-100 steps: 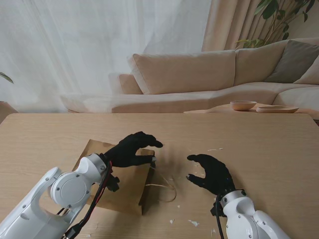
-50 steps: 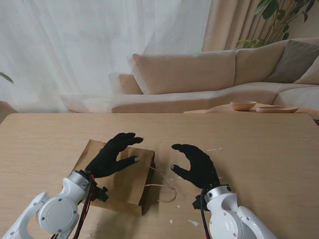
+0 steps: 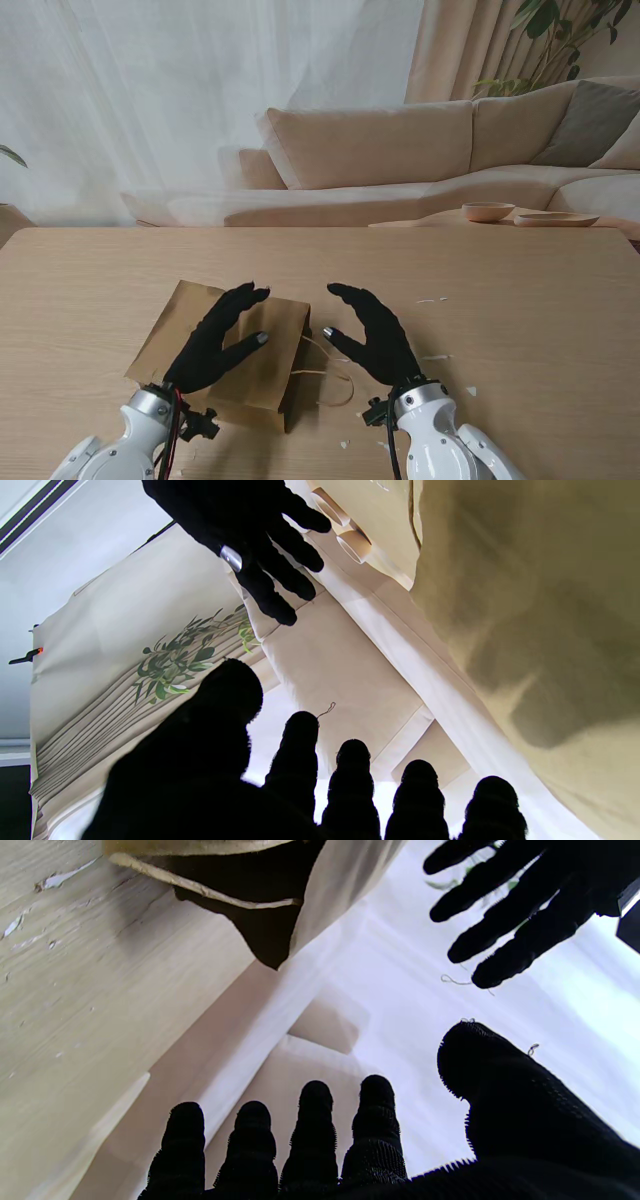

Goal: Bag the shoes

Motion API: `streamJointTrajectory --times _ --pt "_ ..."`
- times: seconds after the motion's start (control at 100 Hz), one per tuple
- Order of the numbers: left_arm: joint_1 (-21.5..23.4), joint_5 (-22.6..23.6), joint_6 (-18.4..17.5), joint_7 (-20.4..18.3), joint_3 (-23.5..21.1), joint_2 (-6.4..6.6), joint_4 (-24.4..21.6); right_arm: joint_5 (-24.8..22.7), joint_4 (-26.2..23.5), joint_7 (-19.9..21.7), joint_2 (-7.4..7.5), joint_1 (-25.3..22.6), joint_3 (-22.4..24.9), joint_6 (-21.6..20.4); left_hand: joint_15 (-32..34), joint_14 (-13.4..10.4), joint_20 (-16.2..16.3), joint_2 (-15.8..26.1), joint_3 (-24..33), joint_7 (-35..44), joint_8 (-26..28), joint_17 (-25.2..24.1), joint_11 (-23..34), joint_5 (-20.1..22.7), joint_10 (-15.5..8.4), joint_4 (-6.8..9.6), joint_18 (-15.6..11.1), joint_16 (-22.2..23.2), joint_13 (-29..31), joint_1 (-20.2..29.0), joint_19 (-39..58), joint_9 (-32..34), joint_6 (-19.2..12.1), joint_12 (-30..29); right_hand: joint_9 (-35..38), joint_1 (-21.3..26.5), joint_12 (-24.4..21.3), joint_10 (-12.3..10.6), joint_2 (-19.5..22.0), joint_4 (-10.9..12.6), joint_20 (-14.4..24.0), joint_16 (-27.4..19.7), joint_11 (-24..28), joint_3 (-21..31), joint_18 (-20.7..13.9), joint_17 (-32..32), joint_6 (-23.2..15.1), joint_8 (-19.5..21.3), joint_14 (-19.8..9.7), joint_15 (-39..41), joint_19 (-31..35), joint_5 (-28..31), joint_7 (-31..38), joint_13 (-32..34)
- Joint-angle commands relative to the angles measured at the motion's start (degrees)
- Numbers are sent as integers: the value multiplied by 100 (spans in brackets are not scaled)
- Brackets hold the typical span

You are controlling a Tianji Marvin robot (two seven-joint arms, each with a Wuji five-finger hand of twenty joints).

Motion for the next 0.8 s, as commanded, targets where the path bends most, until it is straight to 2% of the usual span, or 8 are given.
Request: streamJointTrajectory --times 0.0,0.07,0.13,0.17,0.34,0.55,0.79 --pt "76 -143 -20 -78 77 -46 29 -20 38 210 -43 -6 0 -64 -138 -243 -128 194 -118 77 -59 23 -144 -206 -316 82 -234 -127 -96 -95 -220 -138 -233 -60 -172 -155 -97 -198 317 221 -91 -87 -249 -184 -249 -167 -259 27 -301 -194 -207 -262 -177 -253" --pt "68 -237 -27 -148 108 -35 34 119 148 202 -63 57 -50 -220 -163 -317 -188 244 -203 119 -92 37 -283 -379 -426 61 -308 -274 -83 -86 -224 -180 -377 -54 -169 -258 -113 -211 411 209 -91 -74 -291 -290 -256 -159 -235 39 -319 -202 -209 -326 -220 -240" --pt "49 -213 -108 -114 170 -39 89 224 250 205 -74 123 -102 -348 -157 -329 -197 268 -220 122 -100 39 -305 -449 -453 62 -304 -291 -83 -93 -219 -203 -400 -38 -130 -336 -5 -214 566 217 -93 -47 -94 -464 -247 -132 -230 60 -325 -203 -211 -366 -297 -226" --pt "51 -210 -123 -101 205 -39 109 277 303 239 -72 160 -126 -415 -164 -356 -199 307 -250 108 -110 40 -348 -548 -489 59 -319 -309 -90 -121 -215 -246 -440 -35 -167 -392 -131 -211 671 223 -94 -51 -346 -601 -232 -136 -221 77 -317 -222 -218 -437 -371 -242" --pt "121 -484 -90 -67 315 -67 51 408 485 427 -43 259 -170 -657 -174 -389 -222 331 -291 217 -82 44 -414 -623 -518 57 -362 -383 -84 -57 -217 -258 -452 44 -144 -325 -175 -164 781 270 -56 0 -464 -872 -180 -142 -271 248 -252 -230 -188 -517 -368 -248" --pt "56 -367 -136 153 408 -106 127 496 472 407 -56 215 -153 -701 -145 -398 -230 337 -306 342 -45 49 -402 -582 -499 63 -378 -382 -76 29 -209 -240 -411 137 -133 -212 -128 -161 749 292 -39 35 -382 -903 -159 -116 -284 312 -230 -188 -169 -464 -361 -228" --pt "77 -384 -74 193 389 -119 106 521 436 436 -48 194 -144 -774 -145 -407 -233 329 -329 402 -35 50 -384 -547 -478 63 -390 -378 -79 85 -206 -227 -395 193 -155 -153 -117 -166 770 306 -33 33 -363 -912 -155 -122 -289 344 -234 -183 -168 -471 -384 -241"
